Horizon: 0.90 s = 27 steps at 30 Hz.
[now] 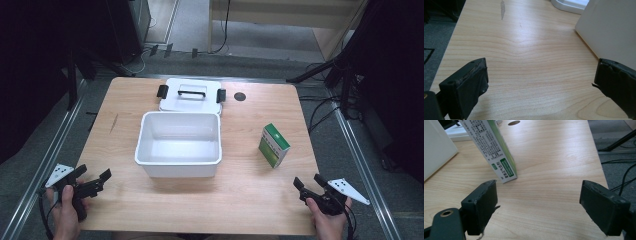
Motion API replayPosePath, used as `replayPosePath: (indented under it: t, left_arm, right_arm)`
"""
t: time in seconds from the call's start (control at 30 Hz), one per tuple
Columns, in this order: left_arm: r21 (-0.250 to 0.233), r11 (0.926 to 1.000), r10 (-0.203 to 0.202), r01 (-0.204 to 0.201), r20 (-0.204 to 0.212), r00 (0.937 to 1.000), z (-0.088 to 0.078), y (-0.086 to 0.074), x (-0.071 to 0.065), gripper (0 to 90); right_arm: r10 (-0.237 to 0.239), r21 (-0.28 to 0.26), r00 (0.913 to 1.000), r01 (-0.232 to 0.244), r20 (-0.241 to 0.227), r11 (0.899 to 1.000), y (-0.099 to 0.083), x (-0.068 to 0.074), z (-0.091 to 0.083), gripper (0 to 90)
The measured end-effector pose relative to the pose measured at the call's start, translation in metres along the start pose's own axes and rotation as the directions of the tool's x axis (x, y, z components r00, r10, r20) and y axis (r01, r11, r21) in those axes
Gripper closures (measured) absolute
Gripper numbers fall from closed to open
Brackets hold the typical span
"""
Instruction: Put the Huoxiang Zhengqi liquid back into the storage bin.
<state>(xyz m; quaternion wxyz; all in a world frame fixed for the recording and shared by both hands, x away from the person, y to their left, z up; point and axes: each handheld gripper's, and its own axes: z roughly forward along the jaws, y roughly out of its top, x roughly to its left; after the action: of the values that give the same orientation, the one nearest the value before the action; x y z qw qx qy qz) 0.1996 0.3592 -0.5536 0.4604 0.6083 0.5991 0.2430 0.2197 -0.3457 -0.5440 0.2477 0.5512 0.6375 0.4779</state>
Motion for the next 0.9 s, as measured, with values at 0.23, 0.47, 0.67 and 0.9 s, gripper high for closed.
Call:
replayPosePath:
  t: [0.23, 0.47, 0.67, 0.9]
  left_arm:
    - [-0.002, 1.0, -0.001, 0.001, 0.002, 1.0, 0.0, 0.0, 0.0, 0.0]
    - [0.0, 1.0, 0.0, 0.0, 0.008, 1.0, 0.0, 0.0, 0.0, 0.0]
    - [0.004, 1.0, 0.004, -0.004, 0.008, 1.0, 0.0, 0.0, 0.0, 0.0]
    - [0.009, 0.9999, 0.007, -0.007, 0.012, 0.9999, 0.0, 0.0, 0.0, 0.0]
  right_arm:
    - [-0.008, 0.007, 1.0, 0.008, 0.0, 1.0, 0.0, 0.001, 0.0, 15.8]
    - [-0.04, 0.072, 0.9992, 0.04, -0.001, 0.997, 0.002, 0.002, -0.001, 17.3]
    - [-0.107, 0.139, 0.9941, 0.103, 0.022, 0.985, 0.004, 0.009, -0.002, 17.8]
    - [-0.176, 0.225, 0.9842, 0.175, -0.015, 0.959, 0.015, 0.021, 0.0, 18.5]
